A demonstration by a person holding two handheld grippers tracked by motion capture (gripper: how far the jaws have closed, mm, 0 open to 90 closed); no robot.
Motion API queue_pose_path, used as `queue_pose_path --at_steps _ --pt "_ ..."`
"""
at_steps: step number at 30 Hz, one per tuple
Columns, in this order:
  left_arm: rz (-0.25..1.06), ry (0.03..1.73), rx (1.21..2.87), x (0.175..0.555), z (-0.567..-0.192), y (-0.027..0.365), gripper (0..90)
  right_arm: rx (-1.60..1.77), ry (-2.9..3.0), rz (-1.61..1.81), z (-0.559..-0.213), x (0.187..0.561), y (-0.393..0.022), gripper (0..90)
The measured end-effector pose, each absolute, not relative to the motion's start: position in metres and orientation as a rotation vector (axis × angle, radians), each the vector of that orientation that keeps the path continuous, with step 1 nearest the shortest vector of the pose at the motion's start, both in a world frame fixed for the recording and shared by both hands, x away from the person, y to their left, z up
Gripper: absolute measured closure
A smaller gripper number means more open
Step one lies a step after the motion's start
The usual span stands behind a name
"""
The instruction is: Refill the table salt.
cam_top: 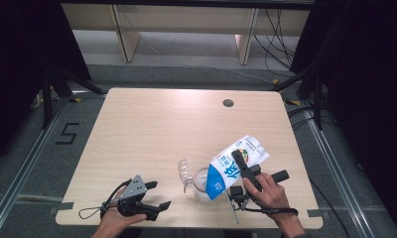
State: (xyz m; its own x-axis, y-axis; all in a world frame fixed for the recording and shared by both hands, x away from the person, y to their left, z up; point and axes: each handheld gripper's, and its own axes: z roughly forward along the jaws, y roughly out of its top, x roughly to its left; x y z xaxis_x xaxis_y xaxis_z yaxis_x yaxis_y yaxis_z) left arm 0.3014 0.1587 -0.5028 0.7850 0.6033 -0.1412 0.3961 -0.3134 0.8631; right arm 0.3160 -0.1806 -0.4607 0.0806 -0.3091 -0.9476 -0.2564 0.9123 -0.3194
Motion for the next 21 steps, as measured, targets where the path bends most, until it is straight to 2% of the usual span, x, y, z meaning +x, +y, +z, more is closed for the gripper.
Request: queue_pose_path --at_steps 21 --pt "0.255 0.756 1.946 0.3013 -0.5029 0.1585 16.1 -0.456 1.51 -0.009 -0.4613 0.3166 -0.1797 81.7"
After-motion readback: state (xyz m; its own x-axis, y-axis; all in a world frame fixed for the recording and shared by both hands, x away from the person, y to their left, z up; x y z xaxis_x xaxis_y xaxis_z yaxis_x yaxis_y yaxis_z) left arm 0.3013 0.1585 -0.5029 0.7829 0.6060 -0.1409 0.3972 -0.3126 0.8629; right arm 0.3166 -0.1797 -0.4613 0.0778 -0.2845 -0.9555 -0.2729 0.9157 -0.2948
